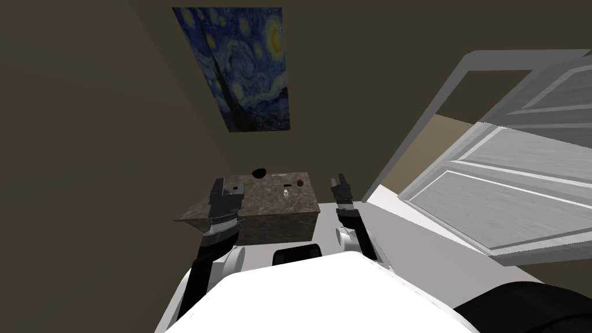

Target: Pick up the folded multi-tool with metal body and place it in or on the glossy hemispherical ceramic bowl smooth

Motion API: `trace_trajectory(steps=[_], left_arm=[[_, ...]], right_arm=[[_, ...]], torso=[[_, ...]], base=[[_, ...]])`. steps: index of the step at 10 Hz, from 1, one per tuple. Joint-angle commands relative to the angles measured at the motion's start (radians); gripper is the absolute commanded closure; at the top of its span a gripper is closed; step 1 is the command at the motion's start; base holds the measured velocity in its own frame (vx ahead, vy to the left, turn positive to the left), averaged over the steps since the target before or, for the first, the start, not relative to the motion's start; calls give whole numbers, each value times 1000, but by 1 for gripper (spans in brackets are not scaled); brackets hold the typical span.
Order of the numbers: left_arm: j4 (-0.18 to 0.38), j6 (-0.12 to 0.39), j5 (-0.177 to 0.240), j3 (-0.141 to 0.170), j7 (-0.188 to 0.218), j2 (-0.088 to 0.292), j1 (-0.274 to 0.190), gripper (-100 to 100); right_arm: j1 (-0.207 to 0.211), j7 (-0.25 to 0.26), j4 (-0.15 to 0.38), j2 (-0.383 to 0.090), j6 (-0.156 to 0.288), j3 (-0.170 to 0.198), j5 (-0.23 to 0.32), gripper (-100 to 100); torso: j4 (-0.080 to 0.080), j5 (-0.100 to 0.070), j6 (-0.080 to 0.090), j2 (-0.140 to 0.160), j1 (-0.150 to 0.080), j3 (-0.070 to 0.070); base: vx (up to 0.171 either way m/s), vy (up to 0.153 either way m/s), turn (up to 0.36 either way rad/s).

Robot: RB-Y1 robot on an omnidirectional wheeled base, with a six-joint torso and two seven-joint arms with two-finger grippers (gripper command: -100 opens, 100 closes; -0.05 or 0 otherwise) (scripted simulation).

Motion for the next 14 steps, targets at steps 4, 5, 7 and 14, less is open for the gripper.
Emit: trace_trajectory(steps=[4,5,7,14], left_arm=[[0,0,0,0,0,0,0,0],[0,0,0,0,0,0,0,0],[0,0,0,0,0,0,0,0],[0,0,0,0,0,0,0,0]], right_arm=[[24,14,15,-134,35,-26,4,-100],[34,20,20,-168,47,-34,5,-100],[46,26,27,-210,59,-43,4,-100],[130,70,81,-417,120,-84,-10,-100]], torso=[[1,0,0,3,-2,2],[1,0,0,4,-2,2],[1,0,0,5,-2,3],[1,0,0,5,-2,3]], base=[[-39,-14,-11],[-56,-22,30],[-58,-11,39],[-55,-12,120]])
